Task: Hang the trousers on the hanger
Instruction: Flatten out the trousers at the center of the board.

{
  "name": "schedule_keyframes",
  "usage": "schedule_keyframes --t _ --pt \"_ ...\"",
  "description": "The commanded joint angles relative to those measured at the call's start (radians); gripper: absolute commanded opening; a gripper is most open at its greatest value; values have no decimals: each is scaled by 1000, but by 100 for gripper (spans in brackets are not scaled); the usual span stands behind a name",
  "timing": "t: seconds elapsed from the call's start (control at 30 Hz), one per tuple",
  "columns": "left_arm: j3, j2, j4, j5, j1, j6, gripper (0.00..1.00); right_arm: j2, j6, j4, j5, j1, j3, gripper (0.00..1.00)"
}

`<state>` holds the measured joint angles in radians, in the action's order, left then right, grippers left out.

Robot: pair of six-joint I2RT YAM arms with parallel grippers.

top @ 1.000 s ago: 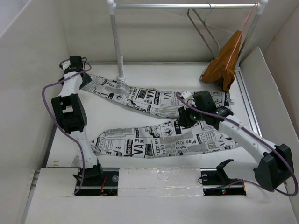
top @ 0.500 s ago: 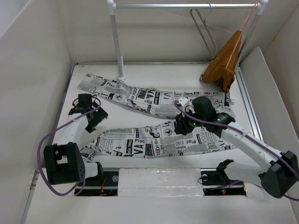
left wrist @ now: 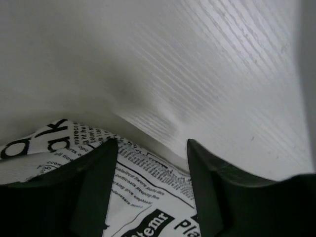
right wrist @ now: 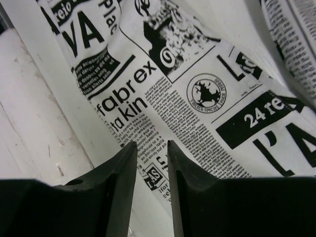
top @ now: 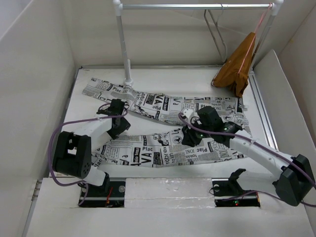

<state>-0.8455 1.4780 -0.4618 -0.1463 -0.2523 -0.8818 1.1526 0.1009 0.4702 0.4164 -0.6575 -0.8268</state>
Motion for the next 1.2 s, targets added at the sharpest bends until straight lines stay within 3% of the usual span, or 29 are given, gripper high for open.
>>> schedule_keyframes --t 0.0,0.07,0.1,0.13,0.37,0.47,0.57,0.6,0.63,0.67,0.73,0.9,0.97,1.17 --pt "19 -1 -3 -145 1 -57 53 30 -10 -85 -11 -13 40 37" --pt "19 27 18 -174 1 -51 32 82 -26 -109 -34 -13 67 37" --pt "2 40 26 -183 1 -48 8 96 -44 -128 -28 -13 80 37" --pt "-13 79 28 -193 1 -45 0 107 -56 -140 -27 -13 89 37" --pt "-318 338 -8 -315 1 43 0 159 -99 -197 -77 -4 110 37" --pt "-522 441 -79 -277 -8 76 0 141 -98 -173 -96 6 97 38" --pt "-499 386 -91 -259 -8 87 0 131 -98 -154 -84 6 91 42" --pt "-472 298 -78 -257 -8 99 2 121 -89 -148 -84 6 88 43" --pt "-440 245 -65 -253 -8 101 11 113 -84 -137 -82 6 84 43" --pt "-370 190 -58 -250 -8 103 27 107 -79 -131 -82 6 84 43" --pt "-211 -9 -61 -205 -8 75 45 75 -61 -105 -85 6 89 44" --pt "-25 -218 -78 -159 -8 -52 53 52 -41 -91 -51 6 81 44" --pt "54 -261 -64 -144 -8 -126 61 44 -29 -78 -39 6 69 44" --pt "138 -223 -28 -81 -8 -207 63 19 -7 -50 -37 -4 45 44"
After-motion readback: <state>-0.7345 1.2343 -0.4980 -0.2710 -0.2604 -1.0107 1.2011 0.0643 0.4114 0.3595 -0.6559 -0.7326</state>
